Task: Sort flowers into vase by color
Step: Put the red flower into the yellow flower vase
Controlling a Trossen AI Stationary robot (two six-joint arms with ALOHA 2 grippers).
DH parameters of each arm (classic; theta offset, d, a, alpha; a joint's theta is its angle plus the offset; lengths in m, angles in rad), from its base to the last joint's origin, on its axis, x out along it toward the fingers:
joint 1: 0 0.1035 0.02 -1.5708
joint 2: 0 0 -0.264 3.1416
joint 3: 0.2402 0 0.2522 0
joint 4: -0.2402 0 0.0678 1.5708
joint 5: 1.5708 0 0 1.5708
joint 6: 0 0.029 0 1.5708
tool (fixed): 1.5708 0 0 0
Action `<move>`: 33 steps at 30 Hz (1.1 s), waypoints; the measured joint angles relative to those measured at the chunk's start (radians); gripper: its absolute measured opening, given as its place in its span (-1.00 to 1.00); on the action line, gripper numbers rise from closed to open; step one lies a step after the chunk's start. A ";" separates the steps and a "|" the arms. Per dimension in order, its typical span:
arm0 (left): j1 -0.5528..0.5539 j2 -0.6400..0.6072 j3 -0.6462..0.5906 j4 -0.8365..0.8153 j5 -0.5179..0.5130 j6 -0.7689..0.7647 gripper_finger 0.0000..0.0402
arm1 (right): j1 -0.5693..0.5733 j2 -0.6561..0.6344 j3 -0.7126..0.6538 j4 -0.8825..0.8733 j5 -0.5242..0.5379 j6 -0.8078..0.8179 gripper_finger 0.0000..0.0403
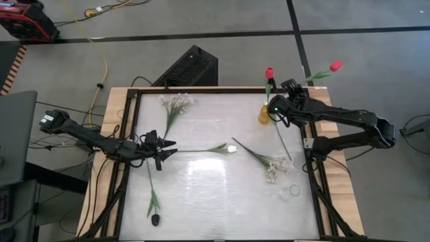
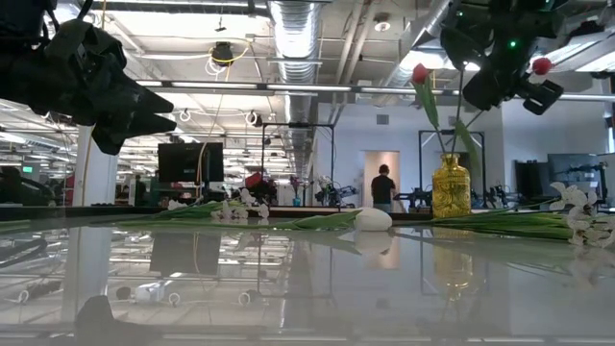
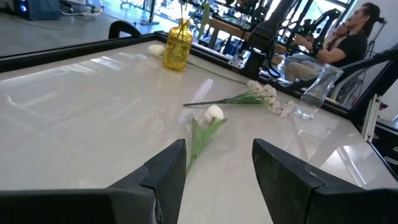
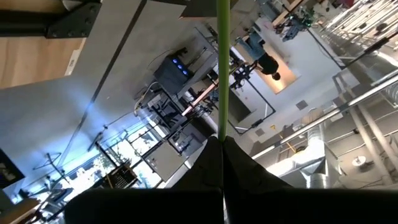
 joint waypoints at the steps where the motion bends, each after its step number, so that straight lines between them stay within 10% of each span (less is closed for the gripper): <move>1: 0.000 0.000 0.000 0.000 0.000 0.000 -0.14 | -0.005 0.000 0.000 0.000 0.000 -0.001 -0.92; 33: 0.000 0.000 0.000 -0.025 -0.001 0.000 -0.14 | 0.032 0.139 -0.009 -0.005 -0.001 -0.023 -0.92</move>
